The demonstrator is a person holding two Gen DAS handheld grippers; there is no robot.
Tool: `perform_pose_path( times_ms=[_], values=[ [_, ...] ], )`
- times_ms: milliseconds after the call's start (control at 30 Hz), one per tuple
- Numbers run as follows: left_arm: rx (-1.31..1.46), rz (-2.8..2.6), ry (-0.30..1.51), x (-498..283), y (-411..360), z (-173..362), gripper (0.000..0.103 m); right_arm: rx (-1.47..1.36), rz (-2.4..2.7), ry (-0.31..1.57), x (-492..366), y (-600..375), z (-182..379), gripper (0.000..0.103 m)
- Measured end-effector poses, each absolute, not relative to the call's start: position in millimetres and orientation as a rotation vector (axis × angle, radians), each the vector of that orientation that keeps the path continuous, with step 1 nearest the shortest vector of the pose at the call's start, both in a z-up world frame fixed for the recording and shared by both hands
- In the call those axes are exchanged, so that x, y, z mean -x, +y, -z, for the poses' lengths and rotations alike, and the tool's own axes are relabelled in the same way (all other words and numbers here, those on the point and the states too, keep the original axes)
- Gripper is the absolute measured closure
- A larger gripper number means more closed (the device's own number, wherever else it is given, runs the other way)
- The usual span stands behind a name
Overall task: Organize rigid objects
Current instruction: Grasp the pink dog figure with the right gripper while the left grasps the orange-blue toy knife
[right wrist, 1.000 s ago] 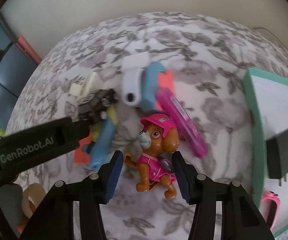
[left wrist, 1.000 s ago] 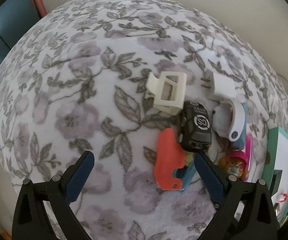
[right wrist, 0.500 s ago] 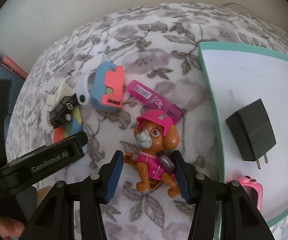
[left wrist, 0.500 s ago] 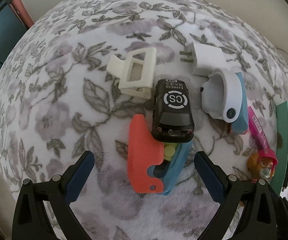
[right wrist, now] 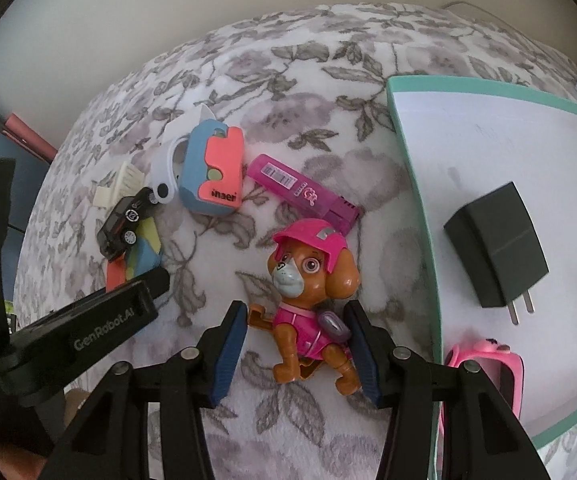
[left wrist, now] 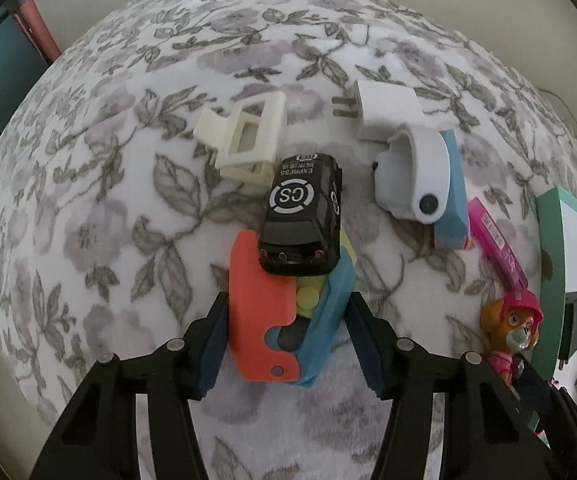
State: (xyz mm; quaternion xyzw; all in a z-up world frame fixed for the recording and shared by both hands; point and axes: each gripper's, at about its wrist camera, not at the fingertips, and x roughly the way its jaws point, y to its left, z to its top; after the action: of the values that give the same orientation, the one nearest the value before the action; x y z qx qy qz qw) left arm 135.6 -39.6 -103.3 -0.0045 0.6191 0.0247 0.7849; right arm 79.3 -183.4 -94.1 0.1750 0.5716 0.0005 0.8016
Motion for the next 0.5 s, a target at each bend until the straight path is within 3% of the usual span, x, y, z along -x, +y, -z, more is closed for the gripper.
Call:
perform_pose_path(
  times_ms=[500],
  values=[
    [0.067, -0.042, 1.383, -82.5, -42.0, 99.2, 0.045, -0.467, 0.022, 1.26, -48.8, -195.2, 86.1, 0.051]
  ],
)
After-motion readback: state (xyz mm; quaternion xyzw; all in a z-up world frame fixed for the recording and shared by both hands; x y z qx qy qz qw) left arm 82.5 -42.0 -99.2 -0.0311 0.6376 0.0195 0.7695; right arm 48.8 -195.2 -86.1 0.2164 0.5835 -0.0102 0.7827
